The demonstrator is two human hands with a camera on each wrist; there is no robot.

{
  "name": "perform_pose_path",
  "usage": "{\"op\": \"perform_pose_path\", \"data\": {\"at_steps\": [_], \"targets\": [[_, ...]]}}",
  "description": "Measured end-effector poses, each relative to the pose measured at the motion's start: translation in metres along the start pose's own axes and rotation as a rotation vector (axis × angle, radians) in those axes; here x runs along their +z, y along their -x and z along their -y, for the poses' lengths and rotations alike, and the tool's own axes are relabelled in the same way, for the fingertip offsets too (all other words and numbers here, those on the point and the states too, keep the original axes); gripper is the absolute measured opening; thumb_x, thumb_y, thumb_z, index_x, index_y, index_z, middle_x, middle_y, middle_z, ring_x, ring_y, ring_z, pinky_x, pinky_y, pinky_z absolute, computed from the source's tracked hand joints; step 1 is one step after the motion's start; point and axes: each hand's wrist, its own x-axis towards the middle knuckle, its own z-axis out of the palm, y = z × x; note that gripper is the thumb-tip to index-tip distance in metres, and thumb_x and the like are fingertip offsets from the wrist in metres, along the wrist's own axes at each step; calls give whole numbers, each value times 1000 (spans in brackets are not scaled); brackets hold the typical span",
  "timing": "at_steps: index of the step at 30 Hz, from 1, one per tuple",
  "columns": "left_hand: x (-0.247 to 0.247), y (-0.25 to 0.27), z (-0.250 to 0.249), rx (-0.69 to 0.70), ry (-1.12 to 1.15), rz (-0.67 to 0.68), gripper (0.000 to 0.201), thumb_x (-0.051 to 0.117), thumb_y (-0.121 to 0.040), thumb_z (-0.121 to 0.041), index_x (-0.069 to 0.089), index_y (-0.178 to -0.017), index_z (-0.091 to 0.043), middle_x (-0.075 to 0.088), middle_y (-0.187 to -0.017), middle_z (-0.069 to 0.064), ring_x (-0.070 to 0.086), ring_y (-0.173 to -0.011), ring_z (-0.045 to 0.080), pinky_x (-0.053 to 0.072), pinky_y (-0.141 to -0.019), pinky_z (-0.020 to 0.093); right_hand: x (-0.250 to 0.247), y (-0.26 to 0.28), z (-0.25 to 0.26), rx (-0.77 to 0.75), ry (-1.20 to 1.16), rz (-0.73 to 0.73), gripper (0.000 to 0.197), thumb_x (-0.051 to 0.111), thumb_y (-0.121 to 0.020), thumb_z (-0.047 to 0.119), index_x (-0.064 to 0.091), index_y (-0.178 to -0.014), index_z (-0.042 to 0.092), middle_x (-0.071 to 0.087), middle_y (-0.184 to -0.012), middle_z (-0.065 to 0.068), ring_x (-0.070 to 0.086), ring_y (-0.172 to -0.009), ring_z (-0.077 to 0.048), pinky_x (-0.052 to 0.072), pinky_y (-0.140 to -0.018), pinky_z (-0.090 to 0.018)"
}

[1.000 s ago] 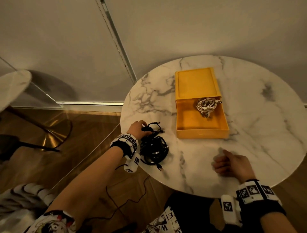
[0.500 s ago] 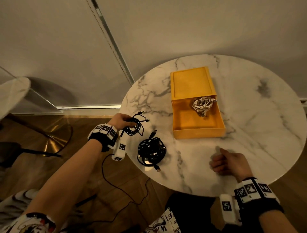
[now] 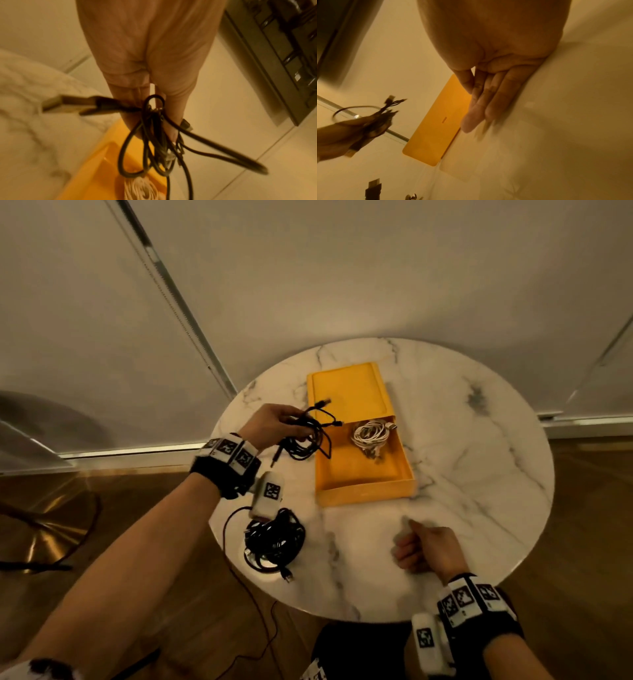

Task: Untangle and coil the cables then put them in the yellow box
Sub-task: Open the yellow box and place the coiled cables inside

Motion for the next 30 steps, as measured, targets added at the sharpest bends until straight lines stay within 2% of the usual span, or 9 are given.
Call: {"op": "perform_pose_path", "data": {"at_steps": [5,7,12,15,17,20,23,25,30], "targets": [[76,-44,20,-330,210,-28,23,83,-69,-1,71,-88,-5,71,-93,19,69,-92,36,55,-87,48,0,-4,-2,43,-52,27,49,56,-91,40,68,-70,-2,62,-59,-21,54,-45,-25,38,-44,-25],[92,-53,35,-412,347,-108,28,83,-68,-1,69,-92,0,70,-101,21,68,-95,37,54,-87,51,0,-4,-2,38,-36,23,51,55,-92,39,70,-73,-6,66,-64,-25,58,-49,-29,40,-44,-24],[114,-50,28,-502,359,-300,18,65,-91,-15,63,-102,-1,67,-94,18,64,-83,31,56,-76,41,-1,-6,-4,-23,-95,42,50,57,-94,32,68,-71,-11,65,-67,-32,59,-50,-32,44,-47,-30],[126,-38,15,-509,275,-263,37,51,-97,-16,52,-132,-5,56,-132,14,58,-110,28,51,-69,25,-2,-5,-5,-9,-160,78,48,56,-96,28,65,-66,-8,61,-63,-29,55,-49,-31,42,-46,-30],[133,-32,10,-471,184,-252,40,45,-99,-12,45,-137,-1,49,-141,16,52,-124,30,47,-63,20,-3,-3,-4,-4,-161,96,48,54,-96,30,65,-65,-5,62,-63,-28,56,-51,-32,43,-48,-32],[140,-29,9,-439,-23,-400,33,35,-104,-17,47,-133,-10,48,-141,9,43,-131,26,37,-102,28,-4,3,-4,-12,-150,85,46,55,-95,30,65,-64,-3,63,-65,-29,59,-54,-35,46,-54,-36],[148,-28,14,-419,-197,-414,39,36,-102,-20,40,-139,-10,44,-143,12,42,-132,27,34,-108,33,-3,12,1,-24,-171,116,42,56,-96,26,65,-67,-3,59,-64,-28,56,-54,-33,45,-55,-37],[153,-31,12,-412,-287,-417,48,40,-100,-24,32,-146,-10,39,-147,11,40,-134,29,36,-109,39,-7,21,19,-131,-45,120,39,50,-99,21,66,-78,-7,64,-65,-25,57,-53,-30,46,-53,-35],[159,-46,25,-431,-343,-308,56,38,-100,-26,20,-151,-14,27,-155,12,32,-139,31,34,-110,42,-1,30,106,-583,269,53,24,51,-95,12,68,-78,14,67,-66,-3,62,-57,-15,48,-51,-25]]}}
